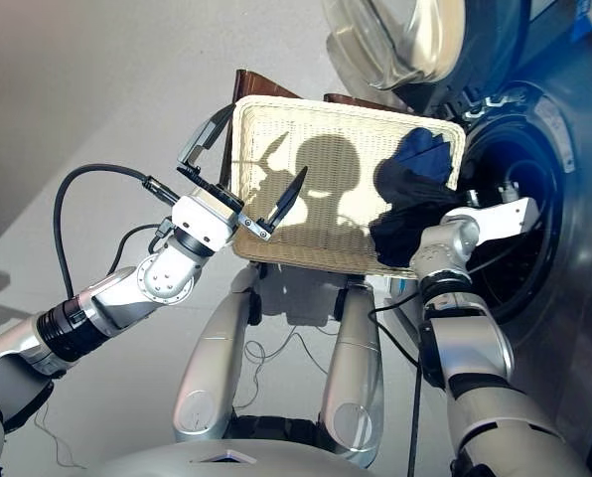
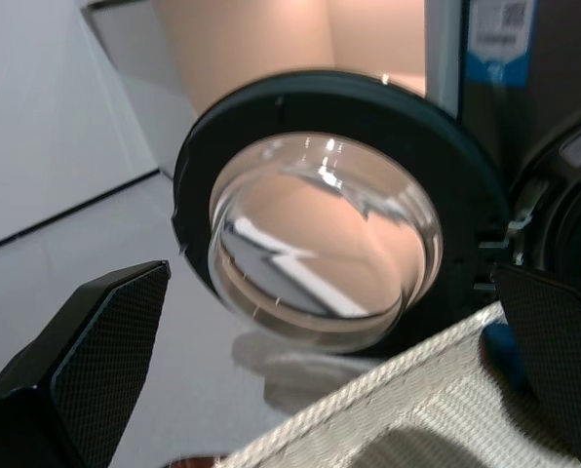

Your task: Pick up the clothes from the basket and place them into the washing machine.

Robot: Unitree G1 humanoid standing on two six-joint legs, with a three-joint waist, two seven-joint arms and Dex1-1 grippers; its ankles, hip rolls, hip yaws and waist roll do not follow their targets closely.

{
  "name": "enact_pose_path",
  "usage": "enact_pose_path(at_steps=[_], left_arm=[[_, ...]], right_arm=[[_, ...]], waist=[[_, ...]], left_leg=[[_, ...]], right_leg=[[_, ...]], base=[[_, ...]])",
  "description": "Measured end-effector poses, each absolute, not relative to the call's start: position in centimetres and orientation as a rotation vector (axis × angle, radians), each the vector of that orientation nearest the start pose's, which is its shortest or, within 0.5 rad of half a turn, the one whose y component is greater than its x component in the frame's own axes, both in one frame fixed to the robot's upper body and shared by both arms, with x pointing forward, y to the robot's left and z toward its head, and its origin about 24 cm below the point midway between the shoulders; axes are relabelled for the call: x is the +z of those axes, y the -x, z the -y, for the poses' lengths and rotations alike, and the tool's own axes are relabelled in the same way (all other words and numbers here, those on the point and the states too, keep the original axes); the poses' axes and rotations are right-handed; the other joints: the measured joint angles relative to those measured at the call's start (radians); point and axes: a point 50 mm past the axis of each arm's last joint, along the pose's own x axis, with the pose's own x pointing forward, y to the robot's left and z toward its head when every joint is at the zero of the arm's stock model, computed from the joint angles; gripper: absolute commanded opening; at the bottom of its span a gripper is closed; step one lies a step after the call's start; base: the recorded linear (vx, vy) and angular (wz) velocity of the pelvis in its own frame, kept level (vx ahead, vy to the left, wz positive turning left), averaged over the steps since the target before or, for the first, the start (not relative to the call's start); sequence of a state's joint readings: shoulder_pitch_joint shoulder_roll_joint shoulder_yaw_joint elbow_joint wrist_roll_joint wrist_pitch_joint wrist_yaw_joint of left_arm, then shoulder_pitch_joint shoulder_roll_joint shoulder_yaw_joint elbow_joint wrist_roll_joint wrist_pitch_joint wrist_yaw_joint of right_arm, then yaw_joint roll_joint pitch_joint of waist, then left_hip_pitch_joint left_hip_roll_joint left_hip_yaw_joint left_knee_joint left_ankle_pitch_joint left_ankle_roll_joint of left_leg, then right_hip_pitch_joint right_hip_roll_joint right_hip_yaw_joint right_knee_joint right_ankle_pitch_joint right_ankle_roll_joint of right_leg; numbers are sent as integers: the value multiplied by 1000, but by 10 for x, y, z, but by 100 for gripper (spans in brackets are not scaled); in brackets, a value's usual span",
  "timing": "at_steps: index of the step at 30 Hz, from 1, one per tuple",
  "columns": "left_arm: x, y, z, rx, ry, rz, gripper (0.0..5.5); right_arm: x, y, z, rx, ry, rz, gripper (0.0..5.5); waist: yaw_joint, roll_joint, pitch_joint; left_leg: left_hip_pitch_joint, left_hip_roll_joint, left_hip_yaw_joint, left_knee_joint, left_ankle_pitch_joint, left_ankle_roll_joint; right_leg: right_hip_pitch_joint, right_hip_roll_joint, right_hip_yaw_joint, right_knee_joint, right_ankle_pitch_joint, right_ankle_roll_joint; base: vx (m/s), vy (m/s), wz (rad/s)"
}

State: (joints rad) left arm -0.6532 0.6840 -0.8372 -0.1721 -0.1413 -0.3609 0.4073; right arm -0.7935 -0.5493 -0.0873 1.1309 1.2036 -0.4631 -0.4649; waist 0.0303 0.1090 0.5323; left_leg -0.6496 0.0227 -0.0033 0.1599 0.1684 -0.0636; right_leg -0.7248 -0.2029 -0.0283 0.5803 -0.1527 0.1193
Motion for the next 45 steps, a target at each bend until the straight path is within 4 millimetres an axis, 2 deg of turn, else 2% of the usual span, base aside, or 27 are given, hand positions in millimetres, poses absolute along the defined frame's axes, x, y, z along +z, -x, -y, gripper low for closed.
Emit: enact_pose_path(at_steps=[9,12,15,21,26,27,28,34,40,45], left_arm=[[191,-252,-69,-598,-384,868,550],[192,-252,-74,-579,-404,878,550],[195,-254,-81,-538,-417,884,550],[204,-248,-79,-503,-405,960,550],[207,-246,-81,-461,-399,1003,550],[208,-245,-81,-456,-398,1005,550],[208,-245,-81,-455,-397,1007,550],[209,-245,-81,-454,-391,1011,550],[209,-246,-81,-465,-394,1006,550],[208,-246,-80,-475,-372,987,550]], right_arm=[[128,-313,386,-1149,-714,295,0],[136,-298,404,-1268,-770,339,0],[137,-286,414,-1394,-814,363,0],[139,-274,418,-1570,-684,330,0],[151,-272,414,-1602,-612,397,0],[153,-272,413,-1603,-599,408,78],[153,-271,413,-1604,-598,410,550],[155,-273,412,-1587,-603,421,550],[157,-281,408,-1478,-627,455,550],[150,-298,380,-1317,-682,476,550]], waist=[[-4,1,0],[-9,1,0],[-26,1,0],[-32,1,0],[-31,1,0],[-33,1,0],[-34,1,0],[-34,0,0],[-36,1,0],[-57,1,0]], left_leg=[[-78,-6,1,-2,9,0],[-113,-10,6,0,13,0],[-126,-13,8,0,15,1],[-126,-13,15,1,16,1],[-131,-16,23,1,16,2],[-132,-17,25,1,17,3],[-132,-17,26,2,17,3],[-129,-20,28,4,18,5],[-121,-20,31,10,19,6],[-109,-18,33,15,19,6]], right_leg=[[-95,-3,10,32,-7,-1],[-138,-5,21,43,-7,0],[-155,-5,29,49,-8,1],[-161,-5,37,55,-9,2],[-176,-7,47,65,-10,2],[-178,-7,49,66,-10,2],[-178,-7,50,67,-10,2],[-177,-11,53,67,-8,4],[-171,-11,59,67,-7,5],[-156,-8,61,64,-2,6]], base=[[0,0,0],[0,0,0],[0,0,0],[0,0,0],[0,0,0],[0,0,0],[0,0,0],[0,0,0],[0,0,0],[0,0,0]])
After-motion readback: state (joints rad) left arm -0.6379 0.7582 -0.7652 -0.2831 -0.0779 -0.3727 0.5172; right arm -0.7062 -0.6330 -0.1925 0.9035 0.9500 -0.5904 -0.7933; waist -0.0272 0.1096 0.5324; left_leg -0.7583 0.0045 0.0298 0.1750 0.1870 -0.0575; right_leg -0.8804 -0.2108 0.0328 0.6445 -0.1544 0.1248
